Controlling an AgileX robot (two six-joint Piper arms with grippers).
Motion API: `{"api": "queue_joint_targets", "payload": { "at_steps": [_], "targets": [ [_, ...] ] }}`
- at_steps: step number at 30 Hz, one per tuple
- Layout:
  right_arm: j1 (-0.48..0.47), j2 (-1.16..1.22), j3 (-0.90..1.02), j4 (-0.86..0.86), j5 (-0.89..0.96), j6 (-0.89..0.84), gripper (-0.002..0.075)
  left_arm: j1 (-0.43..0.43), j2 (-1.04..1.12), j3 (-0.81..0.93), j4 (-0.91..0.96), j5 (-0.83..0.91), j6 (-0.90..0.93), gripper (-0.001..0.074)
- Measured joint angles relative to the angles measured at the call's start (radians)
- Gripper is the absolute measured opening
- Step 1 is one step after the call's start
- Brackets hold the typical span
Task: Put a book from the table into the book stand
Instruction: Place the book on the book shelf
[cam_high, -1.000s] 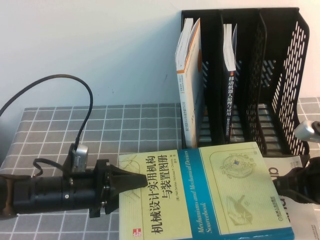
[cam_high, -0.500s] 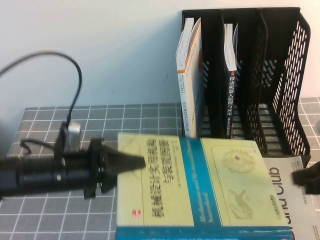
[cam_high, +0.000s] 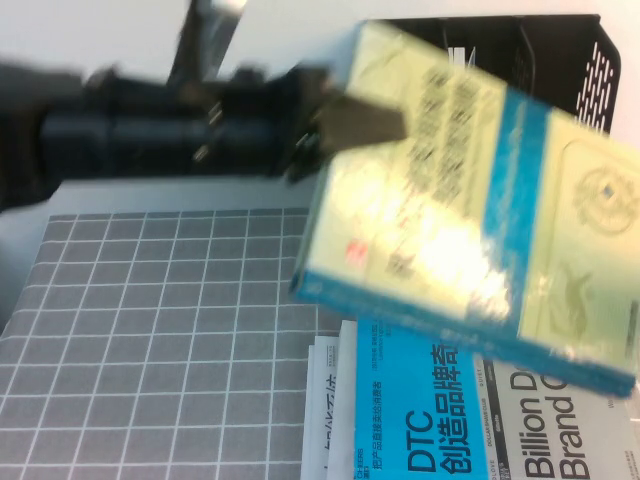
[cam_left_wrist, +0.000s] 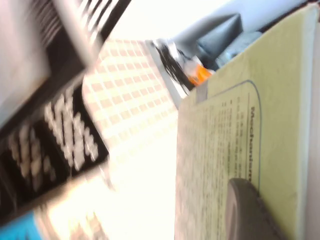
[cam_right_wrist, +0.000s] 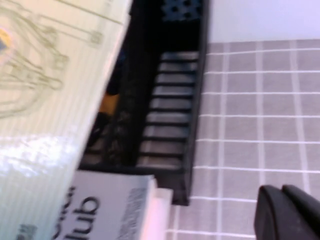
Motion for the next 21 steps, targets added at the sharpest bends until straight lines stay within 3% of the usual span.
{"api": "queue_joint_targets", "payload": {
  "at_steps": [3,7,14,21],
  "targets": [
    [-0.07,-0.007,0.0,0.0,-0.009,0.009,-0.0005,-0.088,0.021,-0.148,0.163,-0.137,-0.124,0.0193],
    [-0.134,-0.007,0.0,0.0,0.006,0.012,-0.0005,-0.16,0.118,-0.357,0.424,-0.182,-0.354,0.0193],
    [-0.144,-0.007,0.0,0.002,0.089,0.014,-0.0005,-0.252,0.328,-0.7,0.835,-0.144,-0.693,0.0193],
    [-0.144,-0.007,0.0,0.002,0.123,0.015,-0.0005,-0.359,0.457,-0.93,1.276,-0.096,-1.043,0.0192]
  ]
}}
